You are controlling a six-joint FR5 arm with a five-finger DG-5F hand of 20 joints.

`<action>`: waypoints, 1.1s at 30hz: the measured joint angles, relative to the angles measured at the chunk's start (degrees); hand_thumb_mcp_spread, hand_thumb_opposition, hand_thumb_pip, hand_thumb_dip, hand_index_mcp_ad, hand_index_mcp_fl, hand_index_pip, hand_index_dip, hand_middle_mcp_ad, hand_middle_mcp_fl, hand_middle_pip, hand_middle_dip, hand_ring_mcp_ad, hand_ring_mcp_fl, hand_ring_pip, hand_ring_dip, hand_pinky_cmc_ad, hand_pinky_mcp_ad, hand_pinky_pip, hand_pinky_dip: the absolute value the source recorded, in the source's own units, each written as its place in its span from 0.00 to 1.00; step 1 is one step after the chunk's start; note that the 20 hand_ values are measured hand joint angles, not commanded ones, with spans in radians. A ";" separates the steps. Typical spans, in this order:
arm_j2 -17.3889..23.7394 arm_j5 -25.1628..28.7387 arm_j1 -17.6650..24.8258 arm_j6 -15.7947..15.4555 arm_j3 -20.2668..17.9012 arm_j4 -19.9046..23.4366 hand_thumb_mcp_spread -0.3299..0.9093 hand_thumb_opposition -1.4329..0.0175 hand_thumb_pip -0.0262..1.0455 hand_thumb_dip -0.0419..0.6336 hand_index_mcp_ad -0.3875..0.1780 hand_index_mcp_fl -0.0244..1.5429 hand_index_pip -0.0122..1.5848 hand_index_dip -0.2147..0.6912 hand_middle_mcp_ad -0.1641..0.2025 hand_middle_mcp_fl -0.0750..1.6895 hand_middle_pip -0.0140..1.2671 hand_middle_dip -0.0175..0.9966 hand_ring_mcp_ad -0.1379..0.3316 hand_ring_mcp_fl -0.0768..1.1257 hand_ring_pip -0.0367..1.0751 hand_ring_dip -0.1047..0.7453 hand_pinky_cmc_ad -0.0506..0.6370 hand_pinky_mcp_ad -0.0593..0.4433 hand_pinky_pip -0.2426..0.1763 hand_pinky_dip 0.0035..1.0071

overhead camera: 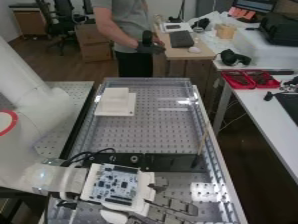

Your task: Grab the paper clip and place it in the clear container

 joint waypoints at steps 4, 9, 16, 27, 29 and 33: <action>0.06 -0.16 -0.07 0.20 -0.02 -0.01 0.63 0.41 0.76 0.46 0.31 0.19 0.96 0.26 0.69 0.05 0.11 0.19 0.57 0.06 0.11 0.23 0.56 0.67 0.36 0.29; 0.30 -0.25 -0.02 0.57 -0.06 -0.42 0.63 0.41 0.77 0.51 0.29 0.19 0.96 0.25 0.70 0.06 0.11 0.19 0.56 0.06 0.11 0.23 0.54 0.67 0.36 0.29; 0.67 -0.34 0.08 0.52 -0.07 -0.91 0.62 0.41 0.77 0.51 0.29 0.17 0.96 0.26 0.70 0.04 0.11 0.19 0.56 0.06 0.11 0.23 0.53 0.67 0.36 0.30; 0.68 0.30 0.33 0.68 -0.51 -1.29 0.61 0.41 0.77 0.51 0.29 0.16 0.96 0.26 0.70 0.05 0.11 0.19 0.56 0.06 0.12 0.23 0.53 0.65 0.36 0.33; 0.65 0.35 0.35 0.74 -0.61 -1.25 0.60 0.41 0.77 0.51 0.29 0.16 0.96 0.26 0.70 0.05 0.11 0.19 0.56 0.06 0.12 0.23 0.53 0.65 0.36 0.34; 0.59 0.61 0.41 0.85 -0.67 -1.32 0.60 0.42 0.76 0.50 0.29 0.16 0.97 0.25 0.70 0.05 0.11 0.19 0.56 0.06 0.12 0.23 0.53 0.65 0.36 0.35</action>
